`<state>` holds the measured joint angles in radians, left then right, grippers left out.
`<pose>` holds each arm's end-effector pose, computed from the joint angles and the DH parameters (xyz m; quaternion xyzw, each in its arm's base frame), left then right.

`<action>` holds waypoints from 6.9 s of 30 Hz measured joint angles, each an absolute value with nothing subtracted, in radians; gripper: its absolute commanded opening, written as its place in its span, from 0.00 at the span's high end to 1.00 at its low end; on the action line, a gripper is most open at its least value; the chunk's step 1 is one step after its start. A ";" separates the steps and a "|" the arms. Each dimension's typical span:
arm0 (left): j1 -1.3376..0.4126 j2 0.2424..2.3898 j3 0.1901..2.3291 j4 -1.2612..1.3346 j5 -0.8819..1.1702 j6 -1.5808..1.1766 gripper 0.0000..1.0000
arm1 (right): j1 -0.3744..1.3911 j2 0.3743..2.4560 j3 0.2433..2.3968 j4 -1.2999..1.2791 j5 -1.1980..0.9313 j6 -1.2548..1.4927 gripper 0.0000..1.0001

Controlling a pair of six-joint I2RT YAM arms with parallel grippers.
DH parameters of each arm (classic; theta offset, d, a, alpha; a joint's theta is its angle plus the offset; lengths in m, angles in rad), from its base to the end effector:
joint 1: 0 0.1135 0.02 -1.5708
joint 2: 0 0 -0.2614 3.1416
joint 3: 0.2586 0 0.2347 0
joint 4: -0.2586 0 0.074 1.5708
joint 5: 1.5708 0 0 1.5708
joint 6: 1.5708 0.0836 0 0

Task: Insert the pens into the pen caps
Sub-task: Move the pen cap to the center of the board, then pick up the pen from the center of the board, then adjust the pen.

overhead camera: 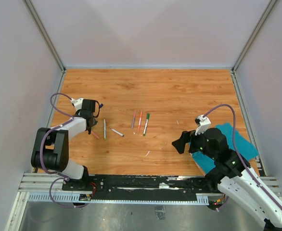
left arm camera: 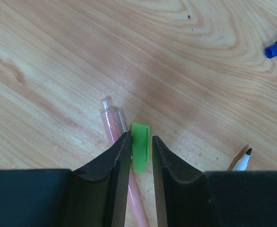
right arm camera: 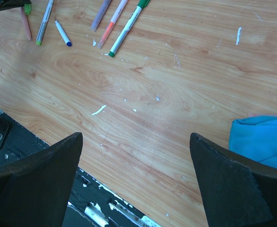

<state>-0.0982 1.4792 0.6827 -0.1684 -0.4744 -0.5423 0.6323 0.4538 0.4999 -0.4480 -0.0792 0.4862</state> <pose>0.2845 0.0103 0.1316 -0.2727 0.8895 0.1216 0.3458 0.1201 0.0962 0.2370 -0.0826 0.8295 0.3205 0.4498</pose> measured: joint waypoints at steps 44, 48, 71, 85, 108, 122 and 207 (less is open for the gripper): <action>-0.781 1.417 0.710 -0.100 -0.286 -0.532 0.90 | 0.632 0.477 0.500 -0.448 -0.079 0.492 0.06; -0.887 1.469 0.711 -0.099 -0.297 -0.558 0.89 | 0.632 0.479 0.500 -0.448 -0.079 0.494 0.06; -0.924 1.346 0.712 -0.130 -0.426 -0.575 0.61 | 0.632 0.483 0.500 -0.447 -0.079 0.497 0.06; -0.619 1.175 0.611 -0.331 -0.540 -0.646 0.65 | 0.632 0.483 0.500 -0.446 -0.079 0.498 0.05; -0.434 1.329 0.579 -0.309 -0.424 -0.623 0.69 | 0.632 0.496 0.500 -0.446 -0.080 0.499 0.05; -0.396 1.362 0.603 -0.274 -0.376 -0.578 0.91 | 0.632 0.496 0.500 -0.446 -0.081 0.499 0.05; -1.182 1.138 0.673 0.136 -0.348 -0.524 0.61 | 0.661 0.869 0.483 0.282 -0.330 0.992 0.99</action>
<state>-1.1820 1.1381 0.6735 0.1360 -0.3481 -0.5240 0.6605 0.8688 0.4828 0.2821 -0.3302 0.9916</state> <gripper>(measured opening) 0.396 0.079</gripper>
